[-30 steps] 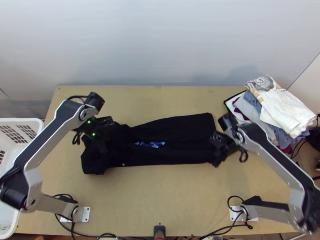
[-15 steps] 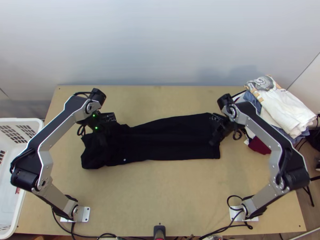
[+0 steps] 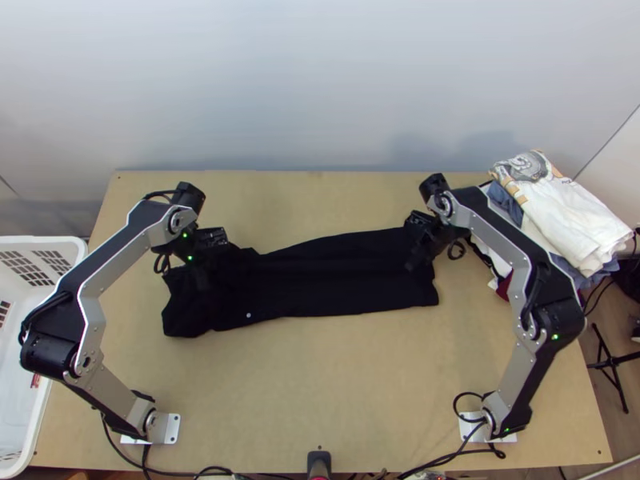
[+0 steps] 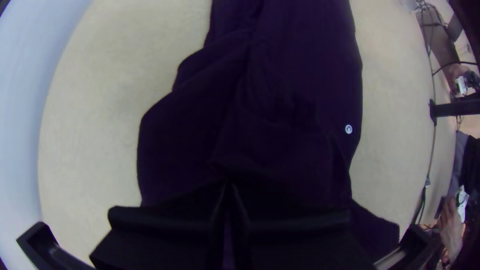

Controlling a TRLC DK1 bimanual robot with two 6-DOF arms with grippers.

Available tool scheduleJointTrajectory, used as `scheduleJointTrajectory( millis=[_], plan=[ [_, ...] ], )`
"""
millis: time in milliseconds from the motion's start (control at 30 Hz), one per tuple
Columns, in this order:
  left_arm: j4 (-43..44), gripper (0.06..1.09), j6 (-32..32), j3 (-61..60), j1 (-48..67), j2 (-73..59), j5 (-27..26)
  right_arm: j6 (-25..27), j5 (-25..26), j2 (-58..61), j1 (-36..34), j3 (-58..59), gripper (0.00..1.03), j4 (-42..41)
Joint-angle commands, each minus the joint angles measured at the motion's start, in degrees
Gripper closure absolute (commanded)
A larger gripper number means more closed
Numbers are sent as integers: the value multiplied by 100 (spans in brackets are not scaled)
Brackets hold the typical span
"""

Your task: Fold the t-shirt

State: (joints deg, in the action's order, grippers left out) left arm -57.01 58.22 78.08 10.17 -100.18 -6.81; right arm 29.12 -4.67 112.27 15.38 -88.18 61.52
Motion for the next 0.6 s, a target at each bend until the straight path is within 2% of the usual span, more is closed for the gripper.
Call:
scheduleJointTrajectory(
  millis=[0, 33, 67, 133, 233, 267, 333, 367, 467, 567],
  plan=[
    [419, 104, -258, 365, -341, -133, -31, -109, 45, 331, 132, -322, 96, -122],
    [410, 99, -276, 392, -385, -151, -22, -109, 54, 331, 150, -358, 96, -122],
    [489, 87, -232, 304, -402, -107, 13, -118, 54, 348, 159, -393, 96, -122],
    [1070, 82, -179, -56, -455, 210, 30, -188, 54, 375, 167, -454, 96, -122],
    [1333, 65, -311, -109, -508, 438, 39, -258, 54, 427, 194, -463, 96, -122],
    [1263, 54, -434, -65, -508, 464, 39, -258, 54, 445, 211, -454, 96, -122],
    [990, 14, -522, -65, -499, 482, 39, -258, 54, 454, 273, -419, 96, -122],
    [938, 10, -531, -100, -499, 526, 39, -258, 54, 454, 282, -393, 96, -122],
    [1140, 10, -557, -127, -683, 623, 48, -276, 54, 463, 290, -340, 96, -122],
    [1228, 10, -548, 462, -1211, 464, 39, -293, 62, 463, 264, -349, 96, -131]
  ],
)
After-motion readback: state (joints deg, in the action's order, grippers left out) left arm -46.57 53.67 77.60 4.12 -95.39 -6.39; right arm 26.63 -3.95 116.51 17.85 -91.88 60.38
